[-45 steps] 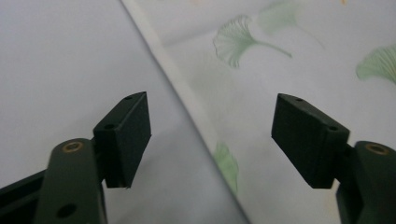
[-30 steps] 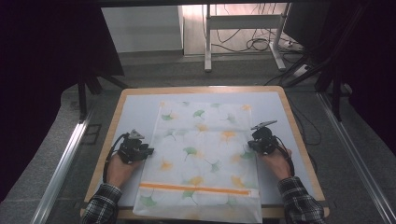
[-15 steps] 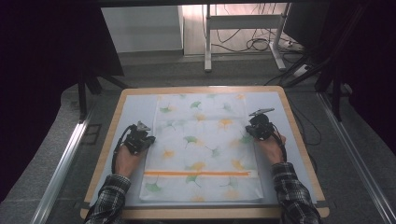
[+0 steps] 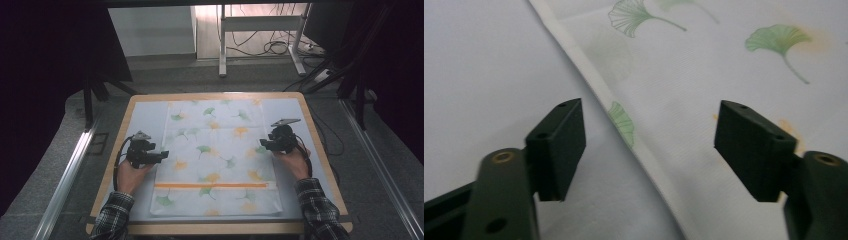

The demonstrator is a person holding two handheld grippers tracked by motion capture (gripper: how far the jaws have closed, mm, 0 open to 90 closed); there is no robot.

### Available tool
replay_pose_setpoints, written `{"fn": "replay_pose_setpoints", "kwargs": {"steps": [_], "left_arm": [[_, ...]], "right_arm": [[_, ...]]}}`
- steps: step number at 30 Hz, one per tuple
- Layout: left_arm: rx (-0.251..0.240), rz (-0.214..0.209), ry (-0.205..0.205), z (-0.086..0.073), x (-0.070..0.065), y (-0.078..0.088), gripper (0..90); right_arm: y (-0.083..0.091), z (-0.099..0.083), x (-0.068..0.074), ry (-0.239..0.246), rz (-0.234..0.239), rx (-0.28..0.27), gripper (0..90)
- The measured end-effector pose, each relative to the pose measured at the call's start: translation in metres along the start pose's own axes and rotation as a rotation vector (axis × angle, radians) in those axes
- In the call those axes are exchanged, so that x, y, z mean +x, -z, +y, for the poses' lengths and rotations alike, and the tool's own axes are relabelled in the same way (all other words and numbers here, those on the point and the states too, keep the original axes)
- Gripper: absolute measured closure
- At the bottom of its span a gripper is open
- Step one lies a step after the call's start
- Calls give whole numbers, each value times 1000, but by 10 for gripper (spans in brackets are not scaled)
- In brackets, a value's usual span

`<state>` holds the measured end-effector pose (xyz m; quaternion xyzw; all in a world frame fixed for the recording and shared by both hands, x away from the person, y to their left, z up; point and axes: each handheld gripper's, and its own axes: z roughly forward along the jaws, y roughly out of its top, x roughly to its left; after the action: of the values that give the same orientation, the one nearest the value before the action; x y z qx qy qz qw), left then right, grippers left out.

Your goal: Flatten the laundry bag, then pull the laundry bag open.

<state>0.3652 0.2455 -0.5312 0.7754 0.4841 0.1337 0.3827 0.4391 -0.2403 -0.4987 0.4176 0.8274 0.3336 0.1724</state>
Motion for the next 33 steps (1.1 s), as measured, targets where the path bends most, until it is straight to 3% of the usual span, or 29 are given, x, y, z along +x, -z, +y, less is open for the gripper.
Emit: {"fn": "replay_pose_setpoints", "kwargs": {"steps": [1,4,7,10,19,23,26,28,33], "left_arm": [[-5,7,-22,-3,0,4,224],[-25,8,-25,-5,2,8,180],[-52,20,-20,-6,3,10,111],[-59,29,-9,-6,4,10,81],[-55,30,-46,-5,-1,7,58],[-45,40,-103,-1,-10,7,27],[-49,39,-109,0,-14,6,26],[-62,9,-102,2,-16,8,26],[-62,-16,-105,3,-19,8,23]], "right_arm": [[2,-2,0,2,7,-1,439],[4,-6,2,-5,36,5,366],[6,-11,8,19,47,26,324],[8,-12,12,37,53,28,310],[25,-24,24,65,89,15,289],[39,-34,28,87,113,34,400],[46,-38,31,91,134,45,452],[58,-47,34,111,134,53,514],[69,-64,40,126,179,85,595]]}}
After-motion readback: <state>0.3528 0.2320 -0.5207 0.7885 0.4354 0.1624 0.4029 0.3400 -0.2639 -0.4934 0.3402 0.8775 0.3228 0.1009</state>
